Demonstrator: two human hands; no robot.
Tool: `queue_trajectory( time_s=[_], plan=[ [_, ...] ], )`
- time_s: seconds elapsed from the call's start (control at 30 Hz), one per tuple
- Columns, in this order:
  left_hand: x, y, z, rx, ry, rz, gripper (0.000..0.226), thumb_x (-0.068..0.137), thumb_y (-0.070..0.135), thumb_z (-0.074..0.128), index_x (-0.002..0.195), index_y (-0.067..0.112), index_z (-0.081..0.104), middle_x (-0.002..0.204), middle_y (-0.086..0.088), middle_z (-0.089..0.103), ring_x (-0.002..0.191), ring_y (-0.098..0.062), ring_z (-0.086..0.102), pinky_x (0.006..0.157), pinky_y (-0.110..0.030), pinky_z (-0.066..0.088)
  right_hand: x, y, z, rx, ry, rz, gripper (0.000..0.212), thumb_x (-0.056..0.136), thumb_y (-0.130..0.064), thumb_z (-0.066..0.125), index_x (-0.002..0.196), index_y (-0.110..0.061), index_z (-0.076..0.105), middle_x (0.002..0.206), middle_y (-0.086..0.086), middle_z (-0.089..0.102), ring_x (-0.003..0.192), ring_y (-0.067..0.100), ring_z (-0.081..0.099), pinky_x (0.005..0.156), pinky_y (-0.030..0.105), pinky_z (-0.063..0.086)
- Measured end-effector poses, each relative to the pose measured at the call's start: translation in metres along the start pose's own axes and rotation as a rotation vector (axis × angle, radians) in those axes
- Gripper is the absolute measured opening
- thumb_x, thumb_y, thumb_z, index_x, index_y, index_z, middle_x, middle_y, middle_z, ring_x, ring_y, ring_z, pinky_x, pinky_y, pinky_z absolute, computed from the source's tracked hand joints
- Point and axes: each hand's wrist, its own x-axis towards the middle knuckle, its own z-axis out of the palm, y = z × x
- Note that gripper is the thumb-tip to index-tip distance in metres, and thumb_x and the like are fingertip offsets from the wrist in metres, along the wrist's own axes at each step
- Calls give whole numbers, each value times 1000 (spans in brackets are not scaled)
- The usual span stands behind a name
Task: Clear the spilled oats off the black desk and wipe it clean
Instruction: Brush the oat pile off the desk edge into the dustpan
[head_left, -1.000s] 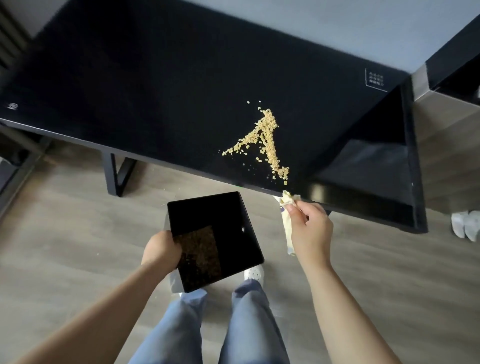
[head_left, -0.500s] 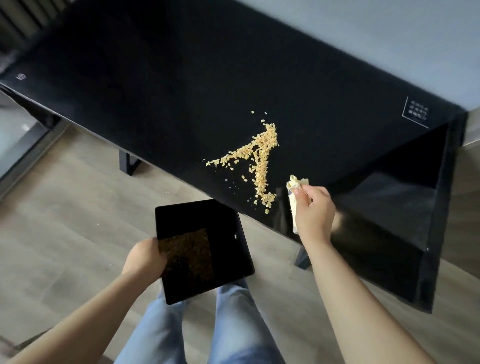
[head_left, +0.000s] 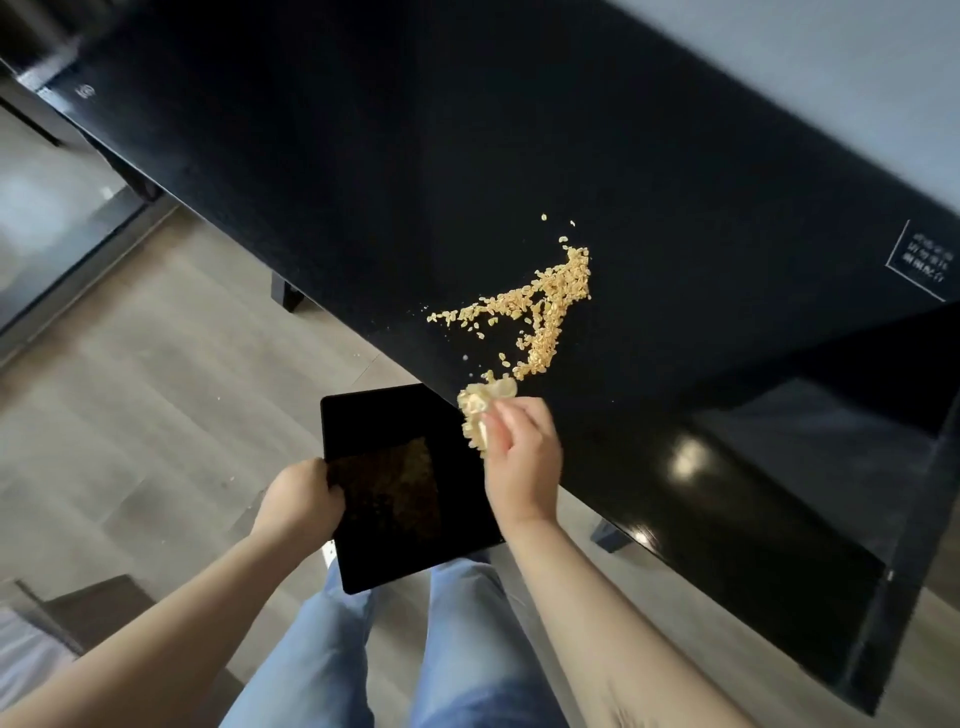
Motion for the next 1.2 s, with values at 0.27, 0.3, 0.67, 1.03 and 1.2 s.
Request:
queue_trajectory(
  time_s=[0.27, 0.3, 0.67, 1.03, 1.2],
  plan=[
    [2, -2, -8, -30, -22, -42, 13, 79, 3, 46, 80, -3, 58, 66, -17, 65, 62, -33, 64, 61, -41, 56, -12, -18, -10, 119, -72, 23, 13, 88, -11, 66, 98, -7, 73, 91, -2, 59, 83, 5, 58, 72, 12, 45],
    [2, -2, -9, -32, -21, -44, 13, 79, 2, 46, 80, -4, 58, 67, -18, 65, 62, -34, 65, 61, -41, 55, -4, -16, -22, 93, -15, 33, 10, 87, -10, 67, 95, -6, 73, 89, -2, 58, 81, 4, 57, 71, 7, 40],
    [7, 6, -11, -50, -30, -36, 14, 79, 1, 46, 77, -7, 57, 65, -21, 65, 60, -37, 65, 59, -43, 54, 74, 53, -105, -122, 297, 285, 19, 94, -17, 59, 100, -5, 71, 103, 8, 60, 91, 22, 58, 76, 24, 42],
    [14, 13, -9, -70, -1, -78, 14, 77, 1, 45, 76, -8, 56, 64, -22, 66, 58, -37, 65, 58, -44, 54, 91, 10, -26, -75, 112, 64, 22, 94, -18, 60, 110, -8, 70, 100, -6, 54, 78, -5, 51, 64, -1, 38],
    [20, 12, -16, -93, 1, -91, 15, 76, 0, 45, 76, -7, 58, 61, -20, 66, 58, -36, 65, 60, -44, 55, 56, -2, 0, 16, -28, -38, 21, 94, -19, 60, 109, -10, 70, 96, -7, 54, 81, -2, 54, 63, 10, 46]
  ],
)
